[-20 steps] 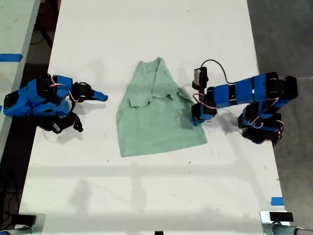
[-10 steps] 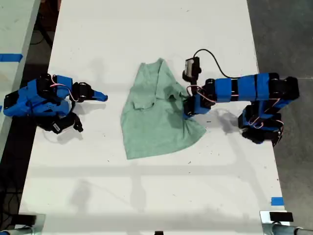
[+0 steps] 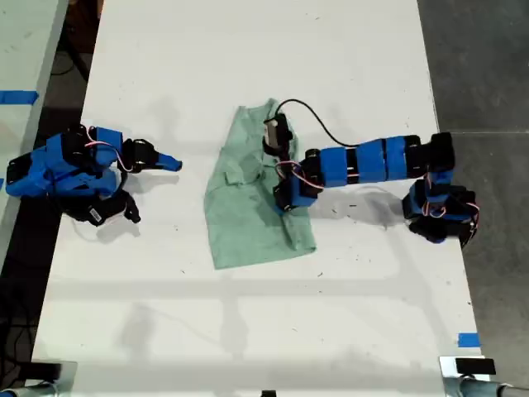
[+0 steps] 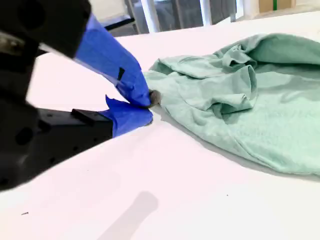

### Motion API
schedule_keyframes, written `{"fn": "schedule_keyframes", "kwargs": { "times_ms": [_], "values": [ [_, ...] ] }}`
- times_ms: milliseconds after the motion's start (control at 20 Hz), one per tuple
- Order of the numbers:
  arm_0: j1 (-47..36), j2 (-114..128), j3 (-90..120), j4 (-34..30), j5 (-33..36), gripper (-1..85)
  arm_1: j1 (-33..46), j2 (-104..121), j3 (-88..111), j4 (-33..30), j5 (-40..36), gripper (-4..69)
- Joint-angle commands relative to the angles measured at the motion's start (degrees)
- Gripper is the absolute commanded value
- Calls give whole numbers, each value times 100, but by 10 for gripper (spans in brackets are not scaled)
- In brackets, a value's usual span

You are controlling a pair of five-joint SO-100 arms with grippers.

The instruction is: Fold t shirt

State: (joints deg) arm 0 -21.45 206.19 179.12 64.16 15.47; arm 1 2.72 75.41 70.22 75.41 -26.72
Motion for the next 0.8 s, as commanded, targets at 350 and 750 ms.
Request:
{"fn": "schedule_keyframes", "kwargs": {
  "times_ms": [350, 750],
  "values": [
    [9, 44, -53, -62, -35, 0, 132, 2540, 659, 984, 281, 11],
    [0, 44, -53, -62, -35, 0, 422, 10028, 7910, -633, 782, 12]
  ]
}}
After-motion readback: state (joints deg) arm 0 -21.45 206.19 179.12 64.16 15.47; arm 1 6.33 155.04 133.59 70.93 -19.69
